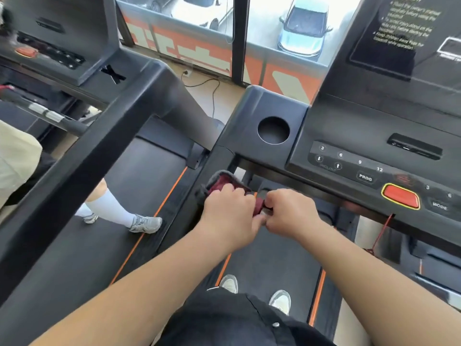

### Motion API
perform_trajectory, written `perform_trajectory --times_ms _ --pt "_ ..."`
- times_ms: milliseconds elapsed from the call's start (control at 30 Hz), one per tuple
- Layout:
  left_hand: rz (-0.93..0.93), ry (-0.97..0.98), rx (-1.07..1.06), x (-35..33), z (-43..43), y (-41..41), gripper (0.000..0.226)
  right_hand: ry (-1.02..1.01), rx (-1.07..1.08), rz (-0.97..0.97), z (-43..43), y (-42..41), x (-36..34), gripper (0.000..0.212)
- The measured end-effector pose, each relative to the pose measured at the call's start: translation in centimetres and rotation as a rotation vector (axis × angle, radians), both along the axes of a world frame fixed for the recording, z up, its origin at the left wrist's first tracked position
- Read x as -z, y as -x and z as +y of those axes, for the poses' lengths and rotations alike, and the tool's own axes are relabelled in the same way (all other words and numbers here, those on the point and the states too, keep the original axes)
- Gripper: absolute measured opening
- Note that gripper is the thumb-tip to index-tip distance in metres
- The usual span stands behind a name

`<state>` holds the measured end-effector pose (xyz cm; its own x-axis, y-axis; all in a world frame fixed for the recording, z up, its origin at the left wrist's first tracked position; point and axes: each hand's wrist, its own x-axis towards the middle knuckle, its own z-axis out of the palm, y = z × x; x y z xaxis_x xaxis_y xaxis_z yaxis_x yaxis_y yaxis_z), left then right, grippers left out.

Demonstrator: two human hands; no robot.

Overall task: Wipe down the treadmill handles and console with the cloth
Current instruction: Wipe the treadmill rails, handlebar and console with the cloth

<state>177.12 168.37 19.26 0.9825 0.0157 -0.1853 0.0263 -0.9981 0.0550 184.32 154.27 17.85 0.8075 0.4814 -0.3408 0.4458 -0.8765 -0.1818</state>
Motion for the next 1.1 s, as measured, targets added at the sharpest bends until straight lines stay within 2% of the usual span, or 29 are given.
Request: perform_trajectory --times_ms 100,200,333,433,467,567,633,700,800,900,967,1033,1100 --pt "-0.185 0.02 0.162 2.6 0.6 -1.3 0.033 -0.02 0.01 -0.012 -0.2 0.1 0.2 0.03" --pt "-0.044 -0.011 0.237 5.0 1.4 -2.0 0.043 -0.048 0.03 -0.018 -0.6 0.2 0.3 0.03" --pt "0.067 -0.143 0.31 3.9 0.4 -4.1 0.023 -0.074 0.074 0.029 -1.0 0.2 0.0 0.038" --pt "0.274 -0.162 0.232 2.9 -0.4 -6.7 0.03 -0.088 0.082 0.038 -1.0 0.3 0.0 0.037" --pt "0.241 -0.133 0.191 3.1 -0.6 -6.5 0.029 -0.091 0.08 0.028 -1.0 0.4 0.1 0.034" --pt "-0.095 0.023 0.126 5.4 -1.2 -2.0 0.02 -0.111 0.073 -0.016 -1.1 0.8 0.5 0.029" --pt "-0.256 0.158 0.076 7.6 -1.1 2.1 0.038 -0.116 0.07 -0.02 -1.2 0.9 0.7 0.027" --pt "-0.275 0.208 0.061 8.6 -0.4 3.8 0.049 -0.128 0.073 -0.013 -1.3 0.8 0.8 0.029" --pt "-0.158 0.125 0.09 6.8 0.0 1.1 0.042 -0.12 0.066 -0.024 -1.2 0.8 0.9 0.036" --pt "0.12 -0.042 0.124 3.2 -0.2 -4.0 0.029 -0.11 0.066 -0.018 -1.2 0.8 1.0 0.034" --pt "0.29 -0.116 0.133 2.0 -0.6 -6.3 0.033 -0.121 0.058 -0.044 -1.3 1.0 1.1 0.029" --pt "0.227 -0.104 0.13 2.3 -1.2 -5.5 0.03 -0.137 0.064 -0.052 -1.3 1.1 1.2 0.028" --pt "-0.001 0.059 0.084 4.9 -1.5 -1.8 0.028 -0.153 0.071 -0.049 -1.4 1.2 1.2 0.031"
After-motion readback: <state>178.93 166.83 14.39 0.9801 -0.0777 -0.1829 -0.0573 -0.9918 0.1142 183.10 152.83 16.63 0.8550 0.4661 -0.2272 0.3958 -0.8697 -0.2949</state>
